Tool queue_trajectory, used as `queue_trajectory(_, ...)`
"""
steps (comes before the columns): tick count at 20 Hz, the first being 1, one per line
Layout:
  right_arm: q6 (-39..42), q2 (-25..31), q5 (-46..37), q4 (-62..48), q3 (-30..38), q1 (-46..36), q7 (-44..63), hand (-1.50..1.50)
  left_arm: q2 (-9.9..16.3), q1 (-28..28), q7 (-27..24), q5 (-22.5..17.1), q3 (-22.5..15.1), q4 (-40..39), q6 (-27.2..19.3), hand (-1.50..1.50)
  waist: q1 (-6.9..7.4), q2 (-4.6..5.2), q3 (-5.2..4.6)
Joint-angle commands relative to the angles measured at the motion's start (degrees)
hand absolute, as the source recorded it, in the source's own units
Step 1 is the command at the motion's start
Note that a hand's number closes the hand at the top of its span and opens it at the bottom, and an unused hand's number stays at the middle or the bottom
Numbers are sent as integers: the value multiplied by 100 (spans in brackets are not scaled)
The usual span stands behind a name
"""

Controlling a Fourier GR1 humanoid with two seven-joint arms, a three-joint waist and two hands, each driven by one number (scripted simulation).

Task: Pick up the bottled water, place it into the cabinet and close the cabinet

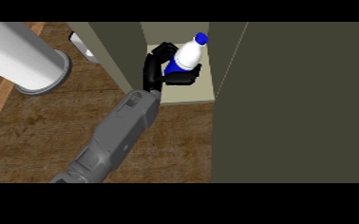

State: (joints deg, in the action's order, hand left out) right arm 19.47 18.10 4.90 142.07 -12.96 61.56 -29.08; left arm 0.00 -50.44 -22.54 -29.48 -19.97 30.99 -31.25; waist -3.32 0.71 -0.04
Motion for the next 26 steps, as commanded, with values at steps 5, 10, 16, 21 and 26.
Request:
queue_trajectory(5,193,72,457,301,147,69,24,-150,103,-913,-31,674,-104,-1434,-1230,150,-66,56,6)
queue_trajectory(10,268,28,594,242,248,13,-100,-150,33,-1447,234,765,-22,-2094,-1602,-150,-119,75,3)
queue_trajectory(16,326,44,619,270,274,-44,31,-150,6,-1407,-458,708,173,-2038,-1602,-150,-102,110,-8)
queue_trajectory(21,413,31,507,267,198,-51,-80,-150,44,-1368,-1404,146,874,-1248,-1027,150,-13,92,-20)
queue_trajectory(26,431,44,460,290,184,-59,10,-150,2,-1142,-1789,-240,1035,-857,446,150,11,39,-11)
